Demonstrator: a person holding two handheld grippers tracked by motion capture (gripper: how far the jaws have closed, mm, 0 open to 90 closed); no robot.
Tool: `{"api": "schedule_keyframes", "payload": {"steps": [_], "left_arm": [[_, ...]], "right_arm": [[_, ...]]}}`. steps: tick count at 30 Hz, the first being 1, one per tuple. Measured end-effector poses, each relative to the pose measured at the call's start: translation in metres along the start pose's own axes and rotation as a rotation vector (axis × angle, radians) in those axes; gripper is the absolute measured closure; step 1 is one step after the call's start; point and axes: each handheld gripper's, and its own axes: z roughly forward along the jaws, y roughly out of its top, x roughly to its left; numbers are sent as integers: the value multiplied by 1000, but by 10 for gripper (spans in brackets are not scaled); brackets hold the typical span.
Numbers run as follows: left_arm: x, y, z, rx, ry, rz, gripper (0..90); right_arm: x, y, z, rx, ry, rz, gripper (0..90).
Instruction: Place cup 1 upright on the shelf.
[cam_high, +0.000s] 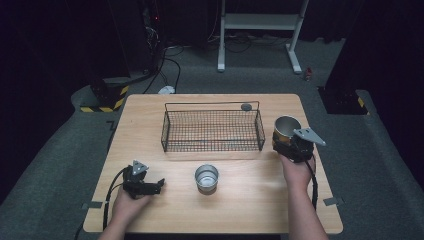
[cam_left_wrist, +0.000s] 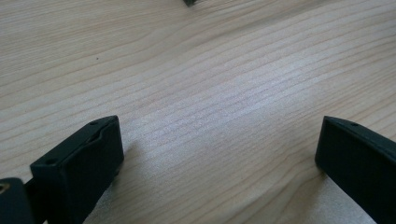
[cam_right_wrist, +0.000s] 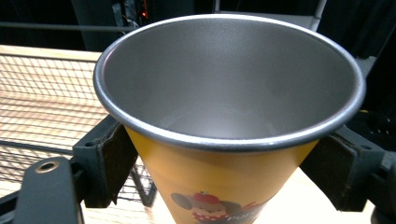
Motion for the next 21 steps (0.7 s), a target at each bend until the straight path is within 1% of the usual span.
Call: {"api": "schedule_keyframes", "payload": {"steps": [3, 5, 6, 7, 11, 16, 21], "left_arm": [[-1, -1, 0, -3, 2, -2, 15], [-1, -1, -1, -5, 6, -10, 15], [-1, -1, -1, -4, 7, -6, 15], [-1, -1, 0, -4, 5, -11, 15], [-1, -1, 0, -4, 6, -10, 13], [-1, -1, 0, -4, 7, -12, 13], [-1, -1, 0, 2, 7, -14, 6]], "right_arm": [[5, 4, -5, -4, 4, 2, 164], [6, 6, -7, -5, 9, -6, 164], [8, 7, -8, -10, 10, -11, 164], [9, 8, -9, -8, 11, -10, 164], [11, 11, -10, -15, 19, -2, 164], [19, 18, -14, -33, 39, -1, 164], [27, 26, -13, -34, 55, -20, 164]]}}
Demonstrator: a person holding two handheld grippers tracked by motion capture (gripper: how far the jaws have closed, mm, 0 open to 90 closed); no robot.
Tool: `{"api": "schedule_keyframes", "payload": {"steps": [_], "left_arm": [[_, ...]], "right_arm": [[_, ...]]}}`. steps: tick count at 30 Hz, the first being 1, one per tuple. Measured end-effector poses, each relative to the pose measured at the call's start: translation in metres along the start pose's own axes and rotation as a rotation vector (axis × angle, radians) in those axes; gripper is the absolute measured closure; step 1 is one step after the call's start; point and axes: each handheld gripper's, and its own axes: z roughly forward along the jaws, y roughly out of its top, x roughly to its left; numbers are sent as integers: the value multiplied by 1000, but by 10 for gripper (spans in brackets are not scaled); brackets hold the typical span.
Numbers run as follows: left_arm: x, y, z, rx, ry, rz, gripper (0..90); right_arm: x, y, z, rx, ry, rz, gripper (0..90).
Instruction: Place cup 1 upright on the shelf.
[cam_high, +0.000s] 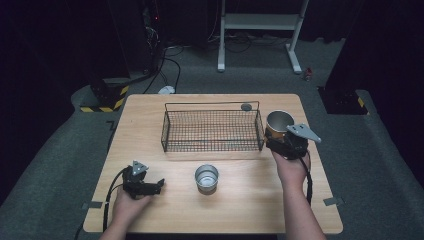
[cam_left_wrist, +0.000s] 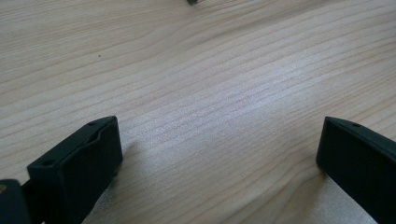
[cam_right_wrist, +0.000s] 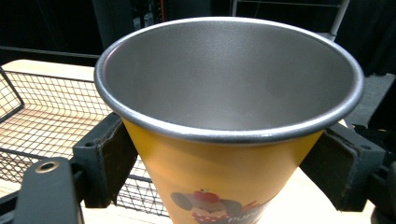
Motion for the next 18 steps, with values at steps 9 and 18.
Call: {"api": "schedule_keyframes", "payload": {"steps": [9, 18], "left_arm": [[0, 0, 0, 0, -1, -1, 3], [0, 0, 0, 0, 1, 3, 6]], "right_arm": [[20, 14, 7, -5, 24, -22, 164], [36, 21, 19, 8, 39, -42, 165]]}}
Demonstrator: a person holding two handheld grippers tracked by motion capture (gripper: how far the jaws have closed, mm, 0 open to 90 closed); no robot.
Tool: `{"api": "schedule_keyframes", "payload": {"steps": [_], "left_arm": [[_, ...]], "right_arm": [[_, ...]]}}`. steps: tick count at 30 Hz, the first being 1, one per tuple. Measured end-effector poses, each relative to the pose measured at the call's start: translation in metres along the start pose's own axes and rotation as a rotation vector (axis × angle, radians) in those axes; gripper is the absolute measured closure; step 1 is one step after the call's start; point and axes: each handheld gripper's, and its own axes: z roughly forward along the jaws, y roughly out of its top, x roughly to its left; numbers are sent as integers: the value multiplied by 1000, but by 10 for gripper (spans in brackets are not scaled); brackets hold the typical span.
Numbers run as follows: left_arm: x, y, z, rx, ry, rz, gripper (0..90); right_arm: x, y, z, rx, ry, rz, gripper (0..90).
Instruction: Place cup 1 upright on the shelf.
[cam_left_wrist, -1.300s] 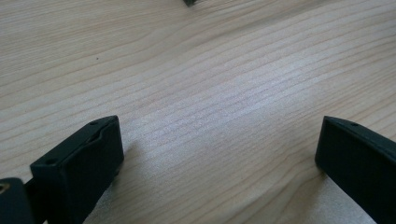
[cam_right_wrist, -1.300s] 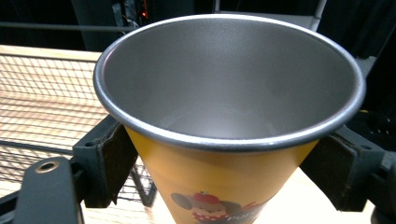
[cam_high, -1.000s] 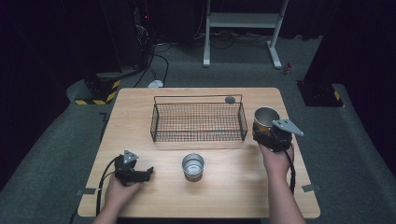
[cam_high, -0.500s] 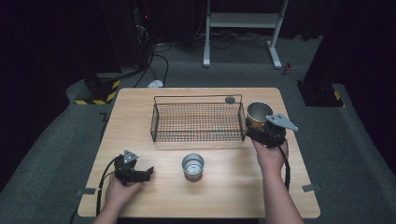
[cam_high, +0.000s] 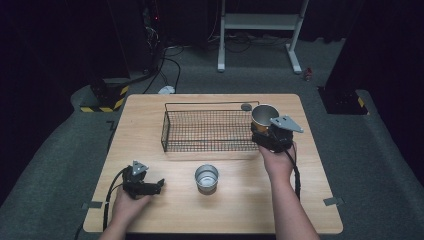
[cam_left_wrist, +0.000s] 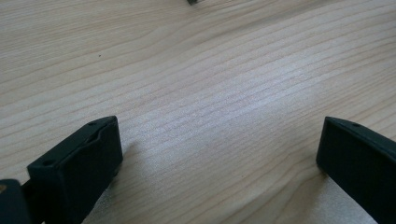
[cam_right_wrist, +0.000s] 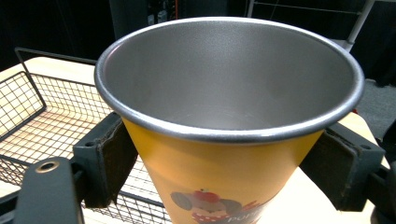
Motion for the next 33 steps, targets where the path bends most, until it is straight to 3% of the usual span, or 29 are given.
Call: {"api": "schedule_keyframes", "payload": {"steps": [19, 33], "left_arm": [[0, 1, 1, -4, -4, 6, 7], [-1, 1, 1, 0, -13, 10, 7]], "right_arm": [[30, 26, 23, -10, 41, -10, 164], [46, 28, 49, 17, 50, -10, 164]]}}
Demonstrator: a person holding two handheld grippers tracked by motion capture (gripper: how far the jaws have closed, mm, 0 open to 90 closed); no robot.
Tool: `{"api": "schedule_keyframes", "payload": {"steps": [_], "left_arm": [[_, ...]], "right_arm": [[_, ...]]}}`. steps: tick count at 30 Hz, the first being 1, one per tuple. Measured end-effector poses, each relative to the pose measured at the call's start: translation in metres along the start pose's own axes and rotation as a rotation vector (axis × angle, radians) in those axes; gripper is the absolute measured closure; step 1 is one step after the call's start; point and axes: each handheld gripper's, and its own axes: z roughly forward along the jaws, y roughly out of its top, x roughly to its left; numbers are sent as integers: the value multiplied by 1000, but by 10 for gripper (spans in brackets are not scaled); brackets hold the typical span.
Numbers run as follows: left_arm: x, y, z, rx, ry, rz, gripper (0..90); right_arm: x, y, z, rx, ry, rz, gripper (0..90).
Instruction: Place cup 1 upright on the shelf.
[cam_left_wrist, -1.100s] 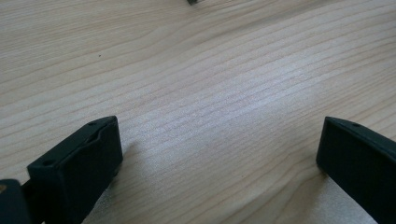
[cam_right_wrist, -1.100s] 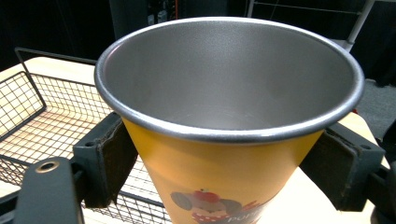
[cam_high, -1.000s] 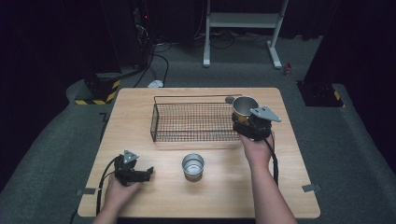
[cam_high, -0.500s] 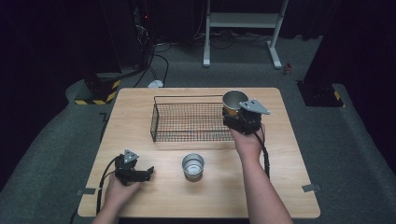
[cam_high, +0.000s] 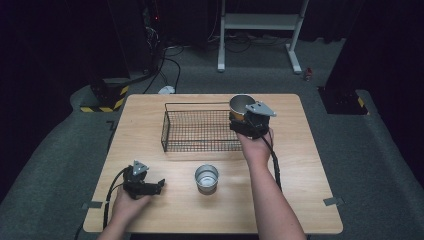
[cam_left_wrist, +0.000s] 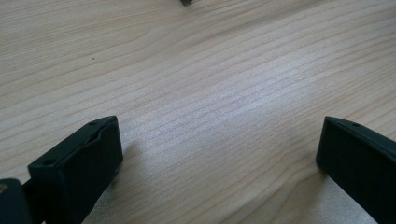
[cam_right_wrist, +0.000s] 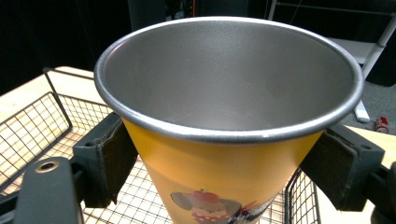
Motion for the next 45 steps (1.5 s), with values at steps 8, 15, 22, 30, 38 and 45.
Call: {"api": "schedule_keyframes", "payload": {"steps": [8, 15, 22, 30, 38, 45], "left_arm": [[0, 0, 0, -2, -1, -4, 7], [0, 0, 0, -3, -2, -1, 5], [0, 0, 1, -3, -4, -5, 3], [0, 0, 0, -4, -4, 0, 3], [0, 0, 0, -4, -4, 0, 3], [0, 0, 0, -4, -4, 0, 3]], "right_arm": [[5, -4, 11, 34, 0, -2, 164], [4, -10, 21, 72, -3, 1, 164], [1, -21, 30, 115, -11, 11, 164], [-3, -33, 38, 166, -26, 7, 164], [-5, -39, 44, 197, -21, 4, 164], [-5, -41, 48, 212, -19, 18, 164]]}}
